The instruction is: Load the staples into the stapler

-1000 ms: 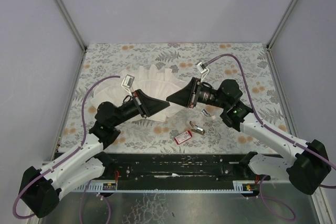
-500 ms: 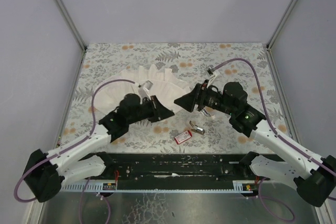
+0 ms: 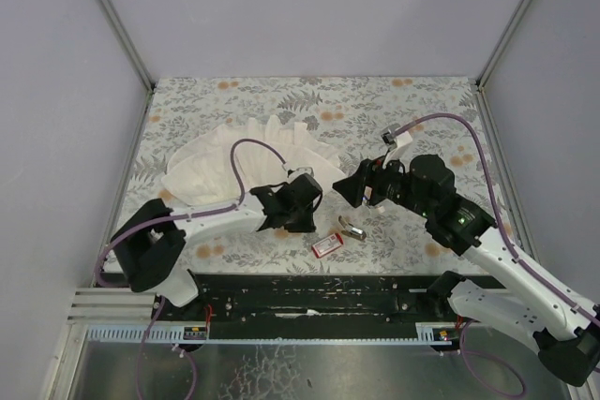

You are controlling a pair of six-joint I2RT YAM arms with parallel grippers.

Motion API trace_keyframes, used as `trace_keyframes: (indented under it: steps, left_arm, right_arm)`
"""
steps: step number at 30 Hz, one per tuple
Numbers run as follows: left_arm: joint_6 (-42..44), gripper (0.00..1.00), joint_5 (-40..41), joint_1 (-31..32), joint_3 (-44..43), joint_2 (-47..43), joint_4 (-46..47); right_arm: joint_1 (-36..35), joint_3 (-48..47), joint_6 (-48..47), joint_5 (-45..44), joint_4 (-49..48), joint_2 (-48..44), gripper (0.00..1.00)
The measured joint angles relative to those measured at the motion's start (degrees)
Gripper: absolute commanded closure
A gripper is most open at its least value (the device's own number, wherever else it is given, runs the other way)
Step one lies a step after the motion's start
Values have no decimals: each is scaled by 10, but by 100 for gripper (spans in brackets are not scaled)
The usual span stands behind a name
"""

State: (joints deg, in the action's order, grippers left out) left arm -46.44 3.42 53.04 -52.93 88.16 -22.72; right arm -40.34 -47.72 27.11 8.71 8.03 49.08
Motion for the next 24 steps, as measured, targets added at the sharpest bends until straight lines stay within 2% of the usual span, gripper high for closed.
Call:
trace_keyframes:
  steps: [6,15,24]
  left_arm:
    - [-2,91,47,25,-37,58,-52]
    - [-11,86,65,29,-39,93,-75]
    - [-16,65,67,31,-44,103,-72]
  right_arm:
    - [0,0,-20,-21,16,-7,27]
    - [0,2,-27,-45,34,-7,26]
    - [0,9,-27,-53,36,-16,25]
